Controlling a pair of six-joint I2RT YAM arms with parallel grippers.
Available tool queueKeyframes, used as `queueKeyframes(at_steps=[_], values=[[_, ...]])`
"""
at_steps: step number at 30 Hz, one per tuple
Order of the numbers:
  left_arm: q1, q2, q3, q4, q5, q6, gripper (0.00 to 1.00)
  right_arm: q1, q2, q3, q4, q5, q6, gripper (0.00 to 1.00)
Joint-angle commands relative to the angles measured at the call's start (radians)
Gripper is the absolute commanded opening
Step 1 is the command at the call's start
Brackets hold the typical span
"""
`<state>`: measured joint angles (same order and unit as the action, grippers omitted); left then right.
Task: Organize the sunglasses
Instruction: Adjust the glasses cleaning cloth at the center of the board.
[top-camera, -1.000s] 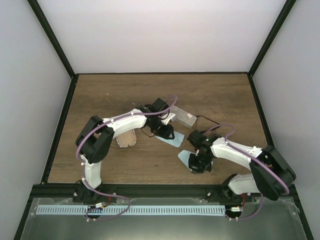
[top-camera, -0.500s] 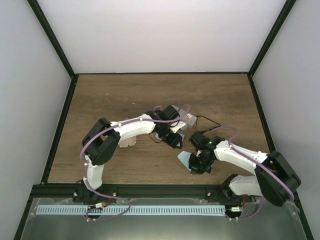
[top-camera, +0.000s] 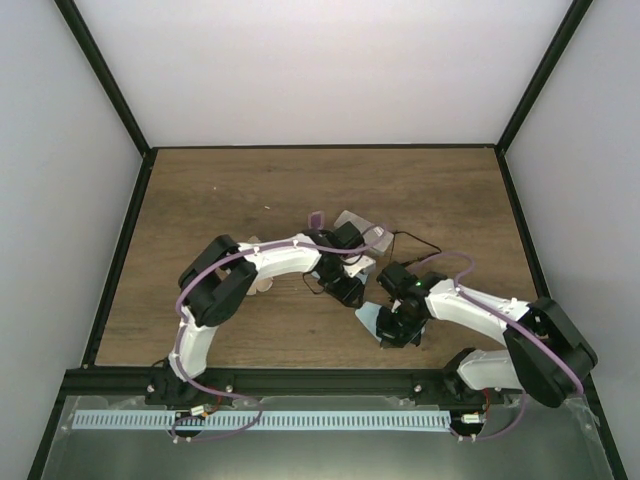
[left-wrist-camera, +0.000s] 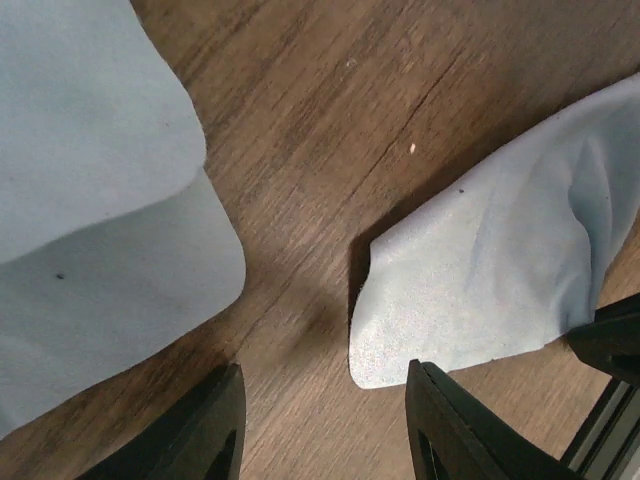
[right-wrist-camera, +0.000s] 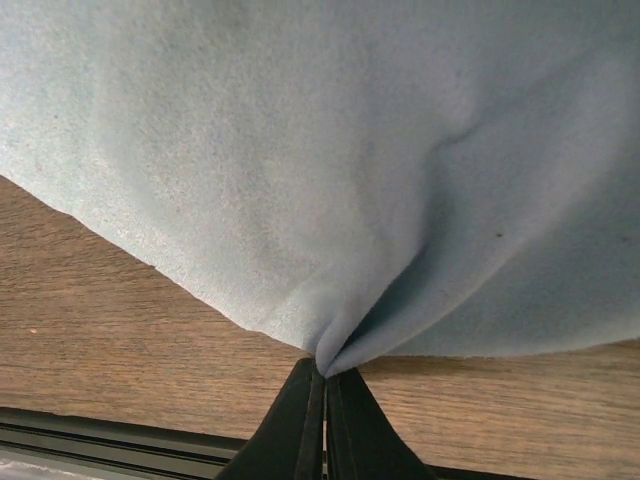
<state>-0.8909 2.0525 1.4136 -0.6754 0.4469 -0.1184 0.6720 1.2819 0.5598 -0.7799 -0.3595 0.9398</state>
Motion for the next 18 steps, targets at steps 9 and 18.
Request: queueKeyframes(at_steps=[9, 18], values=[[-0.048, 0.029, 0.027, -0.033, -0.022, 0.02, 0.38, -0.009, -0.006, 0.033, 0.008, -0.005, 0.014, 0.01], [-0.101, 0.058, 0.056, -0.076, -0.081, 0.027, 0.37, -0.009, 0.007, 0.048, 0.012, -0.002, 0.012, 0.01]])
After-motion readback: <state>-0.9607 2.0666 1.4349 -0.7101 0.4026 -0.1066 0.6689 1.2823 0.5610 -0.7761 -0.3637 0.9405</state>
